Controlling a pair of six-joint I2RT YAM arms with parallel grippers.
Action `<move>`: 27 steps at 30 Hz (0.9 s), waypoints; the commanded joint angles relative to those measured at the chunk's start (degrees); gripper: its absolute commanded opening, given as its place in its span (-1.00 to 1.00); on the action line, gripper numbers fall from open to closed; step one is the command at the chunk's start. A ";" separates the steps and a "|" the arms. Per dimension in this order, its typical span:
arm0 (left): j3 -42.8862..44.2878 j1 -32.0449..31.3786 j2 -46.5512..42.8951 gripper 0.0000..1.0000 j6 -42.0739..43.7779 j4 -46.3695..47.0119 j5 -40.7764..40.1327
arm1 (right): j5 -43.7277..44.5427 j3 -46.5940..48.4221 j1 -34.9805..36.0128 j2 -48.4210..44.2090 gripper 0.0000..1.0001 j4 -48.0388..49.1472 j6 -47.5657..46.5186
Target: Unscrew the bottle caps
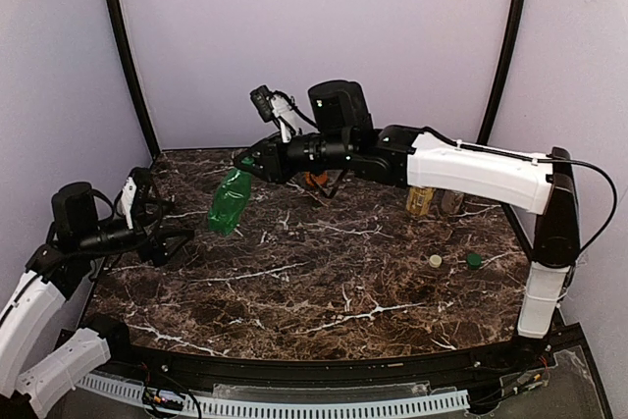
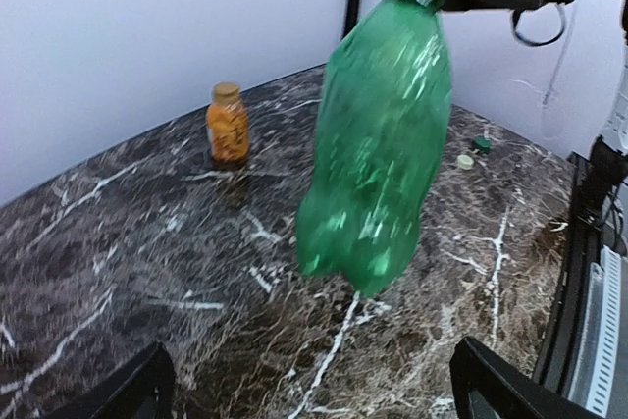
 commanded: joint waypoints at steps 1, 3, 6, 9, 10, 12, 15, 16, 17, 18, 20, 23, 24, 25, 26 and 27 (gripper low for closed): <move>11.68 -6.03 5.43 0.97 13.96 -14.27 2.41 | -2.53 3.01 2.77 1.50 -1.00 3.75 2.02; 15.07 -7.60 7.88 0.97 16.18 -16.59 2.41 | -2.63 4.43 3.95 1.99 -1.00 3.85 1.79; 18.78 -10.35 11.00 0.97 18.77 -18.45 3.36 | -2.45 5.46 5.67 2.23 -1.00 4.53 1.68; 20.26 -12.46 12.88 0.97 20.47 -20.64 2.81 | -2.15 5.85 6.55 2.10 -1.00 4.60 1.44; 20.61 -12.93 13.52 0.96 21.14 -21.08 2.52 | -2.01 5.66 6.80 1.88 -1.00 4.69 1.46; 21.13 -13.72 14.56 0.96 21.48 -22.01 2.30 | -1.94 5.12 7.12 1.35 -1.00 4.85 1.43; 21.79 -14.47 15.90 0.90 18.82 -19.29 1.52 | -2.47 4.35 7.65 0.76 -1.00 6.81 1.59; 22.27 -14.49 16.54 0.86 16.95 -18.38 1.34 | -2.82 4.36 7.65 0.78 -1.00 6.95 1.65; 22.49 -14.54 16.82 0.80 15.64 -16.45 1.08 | -2.96 4.37 7.75 0.82 -1.00 6.97 1.78; 22.95 -14.55 17.26 0.76 15.21 -15.69 0.99 | -2.95 4.36 7.74 0.75 -1.00 6.97 1.78; 23.35 -14.55 17.69 0.63 14.80 -14.39 0.96 | -2.70 4.07 7.72 0.54 -1.00 7.10 1.64; 23.24 -14.55 17.98 0.46 14.37 -14.18 1.63 | -2.47 3.44 7.77 0.10 -1.00 7.51 1.50; 23.16 -14.55 18.03 0.43 14.00 -13.77 1.84 | -2.47 3.28 7.74 0.00 -1.00 7.72 1.51; 23.00 -14.55 17.95 0.35 12.97 -13.42 2.39 | -2.47 3.16 7.76 -0.10 -1.00 7.89 1.55; 22.99 -14.55 17.92 0.30 12.46 -12.84 2.74 | -2.59 2.96 7.77 -0.17 -1.00 8.05 1.63; 23.03 -14.55 17.90 0.22 11.93 -12.65 3.34 | -2.64 2.96 7.79 -0.28 -1.00 8.16 1.78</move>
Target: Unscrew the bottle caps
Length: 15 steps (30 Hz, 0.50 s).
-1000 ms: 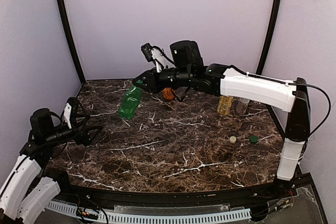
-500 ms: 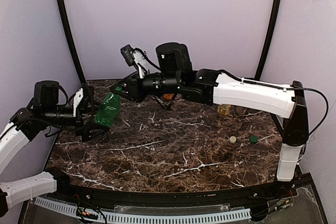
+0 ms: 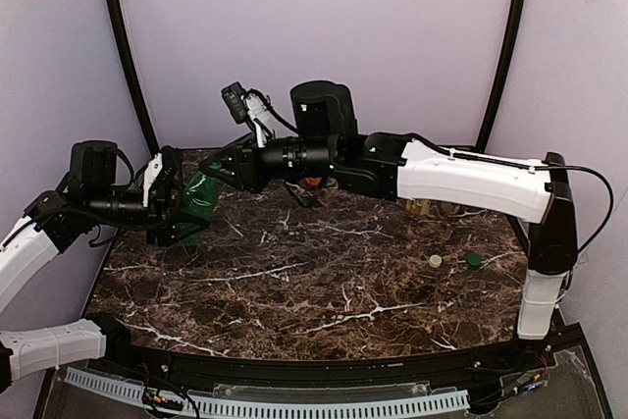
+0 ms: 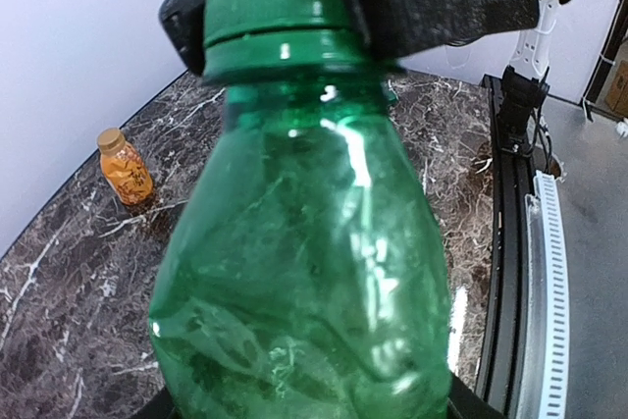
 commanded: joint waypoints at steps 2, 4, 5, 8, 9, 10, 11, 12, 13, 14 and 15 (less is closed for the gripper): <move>0.93 -0.28 0.15 0.09 -2.95 2.28 2.24 | -0.41 -0.71 0.49 -2.03 -1.00 3.14 0.63; 0.96 -0.28 0.31 -0.08 -2.96 2.31 2.25 | -0.44 -0.67 0.48 -1.99 -1.00 3.51 0.77; 0.94 -0.28 0.33 -0.19 -2.91 2.42 2.28 | -0.46 -0.61 0.49 -1.88 -1.00 3.62 0.78; 0.92 -0.28 0.08 -0.26 -3.10 2.53 1.87 | -0.42 -0.34 0.32 -2.09 -0.81 2.94 1.08; 0.92 -0.28 -0.01 -0.28 -2.89 2.46 1.07 | -0.05 -0.37 0.27 -2.42 -0.52 2.27 1.05; 0.93 -0.28 -0.25 -0.29 -2.06 2.38 0.41 | 0.49 -0.41 0.12 -3.01 -0.27 1.52 1.17; 0.97 -0.28 -0.39 -0.30 -1.41 2.07 -1.56 | 1.21 -0.53 -0.19 -3.69 -0.10 0.59 1.50; 0.99 -0.28 -0.61 -0.30 0.62 1.88 -2.89 | 1.94 -0.70 -0.40 -4.52 0.03 0.05 2.13; 1.12 -0.28 -0.74 -0.30 1.87 1.74 -7.02 | 2.78 -0.82 -0.80 -5.43 0.12 -2.03 3.07; 1.11 -0.28 -0.96 -0.30 5.39 1.76 -9.70 | 3.50 -0.80 -1.20 -6.26 0.17 -3.58 4.01; 1.17 -0.28 -1.05 -0.30 7.81 2.11 -14.92 | 4.35 -0.86 -1.59 -7.09 0.22 -4.98 5.19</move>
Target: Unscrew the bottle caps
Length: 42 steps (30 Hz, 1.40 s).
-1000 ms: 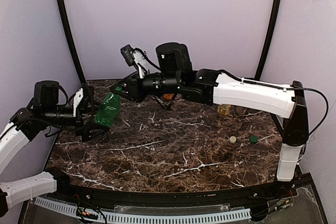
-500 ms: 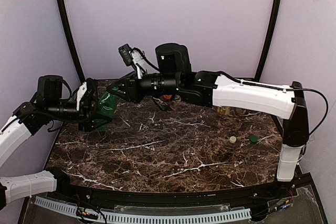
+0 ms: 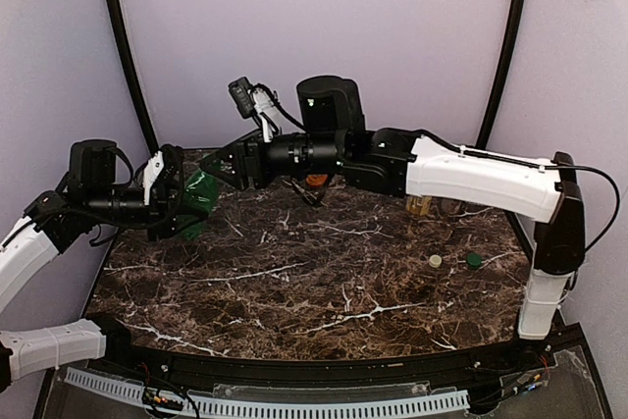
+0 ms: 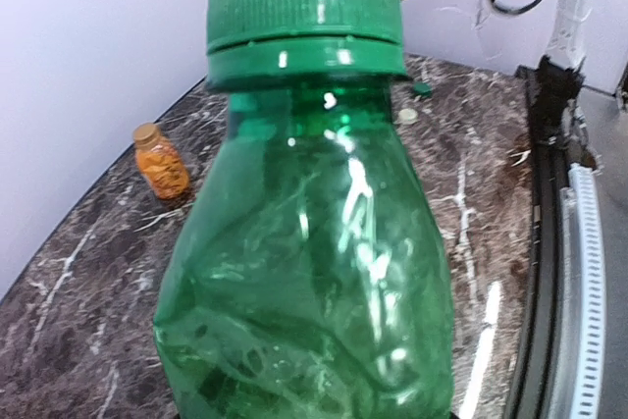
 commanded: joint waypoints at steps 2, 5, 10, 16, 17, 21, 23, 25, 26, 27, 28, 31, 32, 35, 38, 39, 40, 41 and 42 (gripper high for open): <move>0.99 -0.24 -1.59 -0.35 18.85 2.21 -20.47 | 4.02 -0.18 -1.93 -6.69 0.35 -6.70 5.65; -0.01 -0.65 -2.40 -0.39 29.09 8.33 -30.56 | 3.24 0.51 -3.11 -7.06 0.56 -10.36 9.46; -3.00 -3.64 -4.90 -0.44 45.01 20.59 -43.79 | 2.49 3.31 -4.32 -4.54 0.64 -14.43 12.57; -6.26 -6.67 -5.80 -0.44 62.15 32.63 -48.22 | 0.22 9.87 -4.18 0.70 0.58 -14.67 15.20; -7.00 -7.27 -5.85 -0.45 63.36 34.40 -48.53 | -0.42 10.78 -4.07 1.59 0.56 -14.42 15.61; -9.35 -8.43 -6.32 -0.45 68.51 37.31 -48.95 | -1.76 12.61 -3.59 4.01 0.51 -12.73 17.26; -10.48 -8.77 -6.67 -0.45 70.07 38.28 -48.97 | -2.51 12.77 -3.37 4.94 0.48 -11.35 18.08; -10.72 -8.94 -6.84 -0.45 69.31 38.67 -49.03 | -2.90 13.41 -3.19 6.02 0.40 -10.84 18.75; -10.69 -8.99 -6.80 -0.45 69.09 38.33 -49.14 | -3.10 13.78 -3.21 6.52 0.36 -10.71 18.99; -10.68 -9.04 -6.82 -0.45 69.04 38.20 -49.29 | -3.31 14.12 -3.19 6.93 0.32 -10.51 19.33; -10.76 -9.04 -6.84 -0.45 69.18 38.17 -49.31 | -3.61 14.33 -3.20 7.26 0.28 -10.03 19.59; -10.70 -9.13 -6.79 -0.45 69.25 38.01 -49.38 | -4.57 14.73 -3.05 7.94 0.19 -8.55 19.96; -10.65 -9.13 -6.78 -0.46 69.15 37.94 -49.40 | -4.72 14.89 -3.04 8.26 0.15 -8.43 20.08; -10.70 -9.22 -6.75 -0.47 69.11 37.79 -49.26 | -5.17 15.00 -3.00 8.83 0.04 -7.78 20.67; -10.98 -9.30 -6.77 -0.47 69.45 37.58 -49.15 | -5.67 15.34 -2.99 9.20 -0.07 -6.69 20.76; -10.97 -9.31 -6.77 -0.48 69.41 37.56 -49.16 | -5.86 15.83 -3.00 9.58 -0.14 -6.61 20.77; -10.95 -9.31 -6.73 -0.48 69.32 37.61 -49.12 | -5.94 16.15 -3.00 9.83 -0.20 -6.57 20.81; -10.90 -9.38 -6.69 -0.48 69.19 37.62 -49.09 | -6.25 16.36 -3.05 10.19 -0.26 -6.56 21.09; -10.86 -9.37 -6.62 -0.48 69.21 37.63 -49.14 | -6.64 16.60 -2.99 10.55 -0.29 -6.59 21.30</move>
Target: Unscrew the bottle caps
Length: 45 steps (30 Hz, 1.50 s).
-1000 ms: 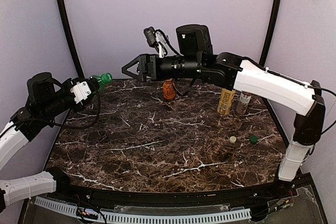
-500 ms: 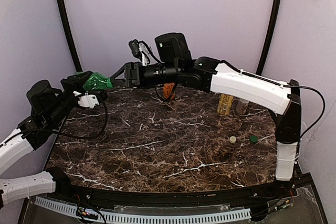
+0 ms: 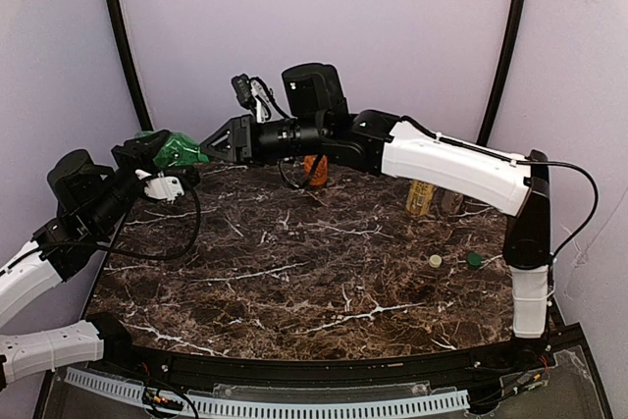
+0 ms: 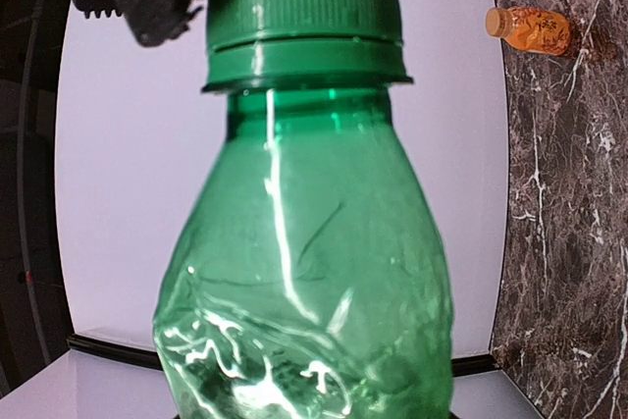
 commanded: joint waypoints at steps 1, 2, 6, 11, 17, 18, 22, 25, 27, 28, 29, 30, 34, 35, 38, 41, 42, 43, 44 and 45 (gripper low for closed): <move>-0.63 -0.38 -0.29 -0.48 0.35 1.63 -0.70 | -2.10 2.42 0.42 2.14 -0.32 2.79 0.85; -0.59 -0.39 -0.18 -0.48 0.28 1.52 -0.84 | -2.32 2.31 0.36 2.29 -0.33 2.85 1.05; -1.01 -0.40 -0.30 -0.49 -0.27 1.12 -0.99 | -2.83 1.96 0.41 2.50 -0.33 2.85 1.77; -1.44 -0.40 -0.56 -0.49 -0.39 0.96 -0.62 | -1.82 1.57 0.33 2.01 -0.68 3.11 1.05; 0.14 -0.51 -1.69 -0.54 -3.81 -10.10 4.75 | -1.30 -0.65 0.73 0.37 -1.00 4.40 -6.06; 0.84 -0.55 -2.09 -0.54 -6.56 -13.55 6.04 | -1.37 -1.26 1.00 -0.10 -1.00 4.39 -8.87; 5.59 -0.82 -1.18 -0.59 -18.99 -30.15 13.30 | -1.55 -4.12 3.40 -2.83 -1.00 2.69 -27.81; 7.22 -0.92 -1.23 -0.63 -24.83 -37.62 19.75 | 0.32 -6.88 5.20 -4.81 -1.00 1.51 -41.55; 7.75 -0.92 -1.24 -0.65 -28.01 -40.50 23.01 | 1.67 -8.33 6.43 -5.74 -1.00 0.63 -50.34; 7.98 -0.92 -1.18 -0.65 -29.90 -42.65 24.23 | 2.59 -9.18 7.03 -6.30 -1.00 0.47 -54.36; 8.53 -0.90 -1.09 -0.65 -31.52 -43.76 27.05 | 3.02 -10.25 7.41 -6.82 -1.00 0.38 -58.18; 8.85 -0.91 -1.06 -0.65 -32.27 -46.17 30.37 | 3.09 -11.39 7.78 -7.25 -1.00 0.32 -62.01; 10.49 -0.92 -0.68 -0.66 -37.13 -50.04 38.09 | 2.55 -14.41 9.09 -8.66 -1.00 -1.64 -76.62; 10.67 -0.90 -0.68 -0.65 -38.31 -50.27 39.02 | 1.75 -14.77 9.41 -8.86 -1.00 -2.70 -79.93; 11.43 -0.92 -0.33 -0.65 -40.18 -50.95 42.57 | -0.64 -16.44 10.24 -9.72 -1.00 -6.44 -89.62; 11.63 -0.92 -0.16 -0.65 -40.79 -51.65 44.33 | -0.20 -17.17 10.78 -10.29 -1.00 -8.54 -95.37; 11.55 -0.92 -0.15 -0.65 -40.95 -51.70 44.80 | 0.45 -16.98 10.92 -10.21 -1.00 -9.32 -96.69; 11.55 -0.92 -0.15 -0.65 -41.13 -51.75 45.01 | 1.51 -16.80 11.09 -10.10 -1.00 -10.12 -98.07; 11.49 -0.92 -0.21 -0.65 -41.16 -51.79 45.28 | 2.81 -16.80 11.28 -10.01 -1.00 -10.64 -99.31; 11.43 -0.92 -0.22 -0.65 -41.27 -51.80 45.42 | 4.08 -17.01 11.48 -9.94 -1.00 -10.92 -100.75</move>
